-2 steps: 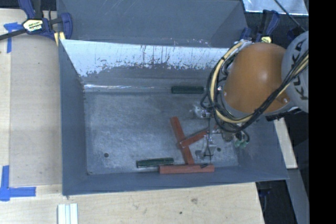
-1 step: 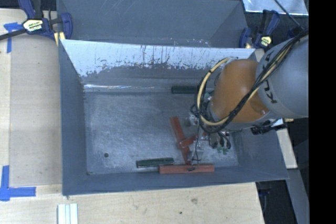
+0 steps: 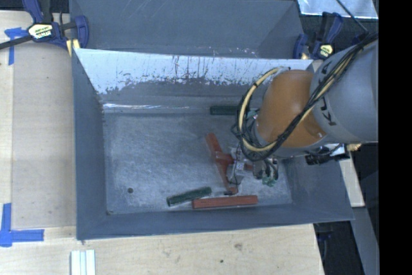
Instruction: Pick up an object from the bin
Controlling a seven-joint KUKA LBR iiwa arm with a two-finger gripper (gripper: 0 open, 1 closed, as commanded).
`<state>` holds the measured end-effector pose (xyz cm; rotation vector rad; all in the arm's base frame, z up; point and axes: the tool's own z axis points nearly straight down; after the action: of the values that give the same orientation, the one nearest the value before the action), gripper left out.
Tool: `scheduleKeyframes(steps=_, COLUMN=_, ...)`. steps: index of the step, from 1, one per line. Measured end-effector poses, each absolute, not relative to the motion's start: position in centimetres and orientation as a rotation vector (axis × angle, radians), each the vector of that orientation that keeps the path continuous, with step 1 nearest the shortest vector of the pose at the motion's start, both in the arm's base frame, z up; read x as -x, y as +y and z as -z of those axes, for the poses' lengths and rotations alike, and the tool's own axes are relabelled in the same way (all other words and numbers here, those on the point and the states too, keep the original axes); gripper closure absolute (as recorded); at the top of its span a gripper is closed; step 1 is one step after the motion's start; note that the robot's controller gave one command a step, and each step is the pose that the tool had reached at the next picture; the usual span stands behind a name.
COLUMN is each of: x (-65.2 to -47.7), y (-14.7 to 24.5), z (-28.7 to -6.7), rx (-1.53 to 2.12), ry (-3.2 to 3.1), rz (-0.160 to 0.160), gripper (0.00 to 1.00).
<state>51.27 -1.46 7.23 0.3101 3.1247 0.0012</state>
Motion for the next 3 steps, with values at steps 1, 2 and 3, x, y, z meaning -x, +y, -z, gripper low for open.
scheduleKeyframes(steps=1, x=-51.3, y=-1.5, z=-7.2, rx=-0.310, ry=3.125, rz=-0.001, gripper=1.00)
scheduleKeyframes(steps=2, x=-54.4, y=-4.0, z=-18.7, rx=-0.332, ry=3.122, rz=0.000, gripper=1.00)
scheduleKeyframes(steps=3, x=-54.4, y=-4.0, z=-18.7, rx=-0.331, ry=3.122, rz=0.000, gripper=0.00)
